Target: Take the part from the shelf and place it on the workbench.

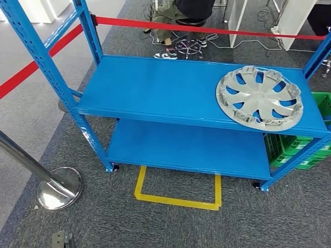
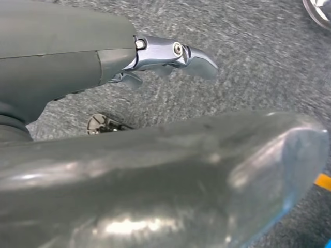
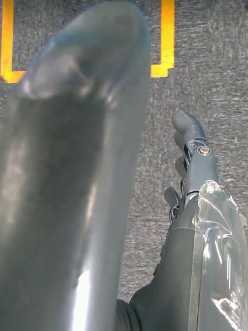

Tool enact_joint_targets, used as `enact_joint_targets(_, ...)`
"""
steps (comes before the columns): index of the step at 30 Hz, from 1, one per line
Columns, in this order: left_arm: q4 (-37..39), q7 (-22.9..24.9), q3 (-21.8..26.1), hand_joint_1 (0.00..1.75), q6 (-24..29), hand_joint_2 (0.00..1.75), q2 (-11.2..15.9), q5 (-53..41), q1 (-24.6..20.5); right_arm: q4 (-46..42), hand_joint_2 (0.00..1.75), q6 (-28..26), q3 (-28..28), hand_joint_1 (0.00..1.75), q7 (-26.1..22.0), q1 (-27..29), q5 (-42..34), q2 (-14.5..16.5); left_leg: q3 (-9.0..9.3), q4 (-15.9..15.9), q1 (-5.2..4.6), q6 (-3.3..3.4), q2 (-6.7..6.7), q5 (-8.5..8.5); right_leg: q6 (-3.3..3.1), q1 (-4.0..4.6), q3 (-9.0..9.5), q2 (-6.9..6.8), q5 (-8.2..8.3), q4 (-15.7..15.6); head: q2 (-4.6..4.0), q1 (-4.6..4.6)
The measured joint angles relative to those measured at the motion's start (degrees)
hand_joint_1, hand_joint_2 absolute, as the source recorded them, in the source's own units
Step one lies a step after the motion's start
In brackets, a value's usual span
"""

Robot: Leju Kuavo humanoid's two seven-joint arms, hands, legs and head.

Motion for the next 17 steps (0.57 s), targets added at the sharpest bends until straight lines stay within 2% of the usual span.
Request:
enact_joint_targets(2,0.0,-0.05,-0.03,0.0,-0.19,0.0,-0.28,0.01,0.09,0.0,0.0,0.12,-0.13,0.0,0.03,0.02,-0.01,-0.03,0.34,-0.18,0.07,0.79,0.08,0.16,0.57,-0.1,-0.08,-0.2,-0.8,0.75,0.0,0.13)
enact_joint_targets(3,0.0,-0.06,-0.04,0.0,-0.22,0.0,-0.38,0.03,0.05,0.0,0.0,0.15,-0.17,0.0,0.04,-0.01,-0.01,-0.05,0.57,-0.27,0.12,1.17,0.16,0.1,0.76,-0.1,-0.86,-0.32,-1.99,2.71,0.0,0.24)
enact_joint_targets(6,0.0,-0.09,-0.1,0.0,-0.18,0.0,-0.52,0.05,-0.07,0.0,0.0,0.17,-0.36,0.0,0.05,0.0,-0.01,-0.09,1.13,-0.3,-0.14,1.94,0.48,-0.42,0.96,-0.04,-6.47,-0.5,-6.85,13.77,0.0,0.46)
enact_joint_targets(7,0.0,-0.09,-0.16,0.0,-0.15,0.0,-0.61,0.04,-0.05,0.0,0.0,0.17,-0.42,0.0,0.07,0.07,-0.01,-0.1,1.34,-0.29,-0.26,2.05,0.56,-0.61,0.93,-0.03,-7.9,-0.5,-7.22,16.09,0.0,0.45)
enact_joint_targets(8,0.0,-0.09,-0.21,0.0,-0.13,0.0,-0.73,0.03,-0.02,0.0,0.0,0.17,-0.47,0.0,0.09,0.13,-0.01,-0.13,1.59,-0.29,-0.35,2.07,0.64,-0.82,0.84,-0.02,-8.31,-0.51,-6.42,16.26,0.0,0.45)
enact_joint_targets(9,0.0,-0.09,-0.26,0.0,-0.12,0.0,-0.85,0.02,0.0,0.0,0.0,0.17,-0.5,0.0,0.11,0.17,-0.01,-0.16,1.93,-0.29,-0.4,2.03,0.71,-1.07,0.69,0.0,-7.56,-0.6,-4.61,14.11,0.0,0.45)
enact_joint_targets(10,0.0,-0.09,-0.3,0.0,-0.11,0.0,-1.02,-0.02,0.01,0.0,0.0,0.19,-0.53,0.0,0.13,0.17,-0.01,-0.21,2.35,-0.29,-0.43,1.89,0.82,-1.35,0.51,0.04,-5.84,-1.01,-2.21,10.2,0.0,0.47)
enact_joint_targets(12,-0.02,-0.09,-0.34,0.0,0.01,0.0,-1.32,-0.21,0.02,0.0,0.0,0.33,-0.55,0.0,0.2,-0.02,-0.03,-0.29,3.06,-0.21,-0.66,1.37,1.04,-1.93,0.0,0.31,-2.63,-2.15,0.81,3.16,0.0,0.44)
enact_joint_targets(13,-0.05,-0.1,-0.37,0.0,0.1,0.0,-1.47,-0.33,0.03,0.0,0.0,0.43,-0.56,0.0,0.27,-0.14,-0.04,-0.31,3.26,-0.2,-0.77,1.05,1.19,-2.13,-0.28,0.45,-1.8,-2.46,1.29,1.41,0.0,0.41)
enact_joint_targets(17,-0.29,-0.13,-0.72,0.0,0.54,0.0,-2.03,-0.68,0.09,0.0,0.0,0.65,-0.66,0.0,0.6,-0.18,-0.05,-0.44,3.55,-0.55,-0.67,-0.12,1.86,-2.36,-1.48,0.61,-1.68,-1.42,1.4,0.71,0.0,0.38)
